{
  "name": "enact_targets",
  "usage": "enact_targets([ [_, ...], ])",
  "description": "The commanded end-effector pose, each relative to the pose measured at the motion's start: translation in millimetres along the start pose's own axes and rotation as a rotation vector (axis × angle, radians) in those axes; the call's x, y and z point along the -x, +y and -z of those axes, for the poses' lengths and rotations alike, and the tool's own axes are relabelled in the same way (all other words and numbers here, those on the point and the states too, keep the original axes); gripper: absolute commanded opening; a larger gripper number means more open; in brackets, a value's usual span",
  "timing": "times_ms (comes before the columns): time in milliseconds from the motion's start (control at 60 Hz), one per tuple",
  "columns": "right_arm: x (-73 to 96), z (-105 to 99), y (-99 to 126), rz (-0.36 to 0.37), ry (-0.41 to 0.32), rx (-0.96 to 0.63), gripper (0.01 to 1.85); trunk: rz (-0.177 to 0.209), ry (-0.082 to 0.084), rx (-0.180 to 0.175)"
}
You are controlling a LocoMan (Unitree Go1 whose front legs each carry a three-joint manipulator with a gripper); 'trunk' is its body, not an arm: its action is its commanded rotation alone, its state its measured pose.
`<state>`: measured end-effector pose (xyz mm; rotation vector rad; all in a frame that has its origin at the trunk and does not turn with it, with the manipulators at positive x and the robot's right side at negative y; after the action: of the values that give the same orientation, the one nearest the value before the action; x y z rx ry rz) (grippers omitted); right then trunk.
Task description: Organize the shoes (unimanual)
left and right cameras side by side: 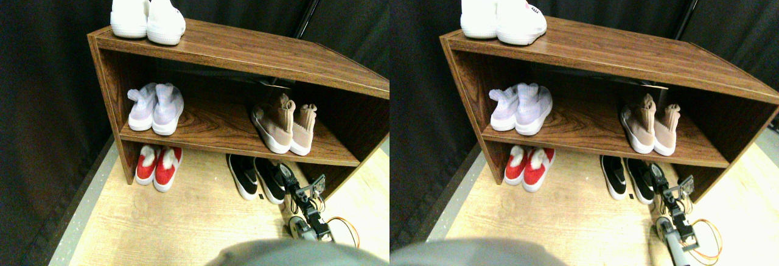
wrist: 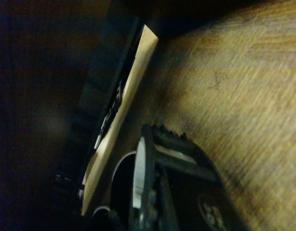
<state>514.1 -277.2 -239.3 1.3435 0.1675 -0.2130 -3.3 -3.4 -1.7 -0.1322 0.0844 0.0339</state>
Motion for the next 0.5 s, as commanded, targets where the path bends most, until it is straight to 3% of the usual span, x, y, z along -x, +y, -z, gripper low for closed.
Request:
enact_targets([
  [17, -2.8, 6, 8, -0.038, 0.019, -0.006, 0.06, -0.026, 0.02, 0.018],
  [500, 9.6, 21, 17, -0.056, -0.028, 0.001, 0.06, -0.016, 0.012, 0.012],
])
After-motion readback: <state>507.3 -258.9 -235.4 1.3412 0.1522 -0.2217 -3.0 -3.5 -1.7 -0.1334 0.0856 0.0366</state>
